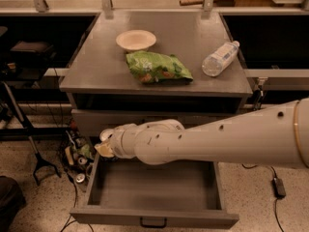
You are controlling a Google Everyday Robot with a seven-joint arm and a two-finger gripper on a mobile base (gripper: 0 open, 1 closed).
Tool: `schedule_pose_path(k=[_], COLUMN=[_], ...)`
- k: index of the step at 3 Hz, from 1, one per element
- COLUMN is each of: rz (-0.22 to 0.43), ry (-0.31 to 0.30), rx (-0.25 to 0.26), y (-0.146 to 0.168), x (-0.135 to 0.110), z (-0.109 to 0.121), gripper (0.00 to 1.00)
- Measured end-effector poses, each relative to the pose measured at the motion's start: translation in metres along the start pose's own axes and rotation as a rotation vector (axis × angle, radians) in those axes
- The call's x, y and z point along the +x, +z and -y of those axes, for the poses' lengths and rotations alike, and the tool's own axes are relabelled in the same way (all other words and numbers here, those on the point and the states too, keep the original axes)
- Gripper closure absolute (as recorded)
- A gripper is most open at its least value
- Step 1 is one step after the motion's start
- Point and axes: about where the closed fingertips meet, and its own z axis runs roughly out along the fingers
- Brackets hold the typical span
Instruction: Place pepsi can into middle drawer
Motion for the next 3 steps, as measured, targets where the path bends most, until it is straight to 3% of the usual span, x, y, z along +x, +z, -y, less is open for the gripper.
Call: schedule_pose_path(k=[3], rz=[-0.03], ry=[0.038], rx=[-0.024], y=[0.082], x=[0.108], z=[-0.022], gripper=[1.0])
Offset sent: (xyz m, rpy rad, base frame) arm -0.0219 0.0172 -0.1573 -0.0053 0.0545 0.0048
